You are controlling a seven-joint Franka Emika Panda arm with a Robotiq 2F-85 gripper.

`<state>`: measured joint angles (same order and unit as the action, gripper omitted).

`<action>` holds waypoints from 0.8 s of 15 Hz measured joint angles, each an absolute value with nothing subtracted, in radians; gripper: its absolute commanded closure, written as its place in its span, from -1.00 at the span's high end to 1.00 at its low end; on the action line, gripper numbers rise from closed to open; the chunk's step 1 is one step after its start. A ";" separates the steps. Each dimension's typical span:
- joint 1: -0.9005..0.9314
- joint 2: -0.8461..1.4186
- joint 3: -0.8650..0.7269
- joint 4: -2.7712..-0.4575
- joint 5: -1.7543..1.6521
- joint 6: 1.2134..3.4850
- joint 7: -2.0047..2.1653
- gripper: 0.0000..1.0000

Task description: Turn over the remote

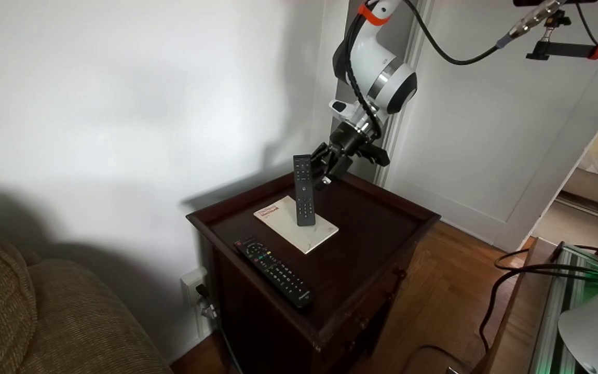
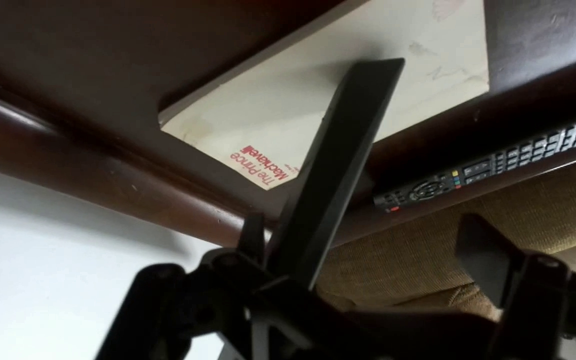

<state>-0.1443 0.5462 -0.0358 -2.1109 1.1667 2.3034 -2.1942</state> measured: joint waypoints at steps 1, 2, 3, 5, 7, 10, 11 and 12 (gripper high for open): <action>-0.143 0.547 -0.036 -2.112 1.166 2.312 -2.194 0.92; -0.142 0.547 -0.036 -2.114 1.166 2.319 -2.194 0.71; -0.142 0.547 -0.036 -2.115 1.166 2.327 -2.194 0.59; -0.142 0.547 -0.036 -2.116 1.166 2.339 -2.194 0.19; -0.143 0.546 -0.037 -2.116 1.166 2.344 -2.192 -0.14; -0.143 0.546 -0.038 -2.116 1.166 2.346 -2.190 -0.59; -0.143 0.546 -0.039 -2.116 1.166 2.346 -2.189 -0.77; -0.143 0.547 -0.040 -2.116 1.166 2.346 -2.188 -0.89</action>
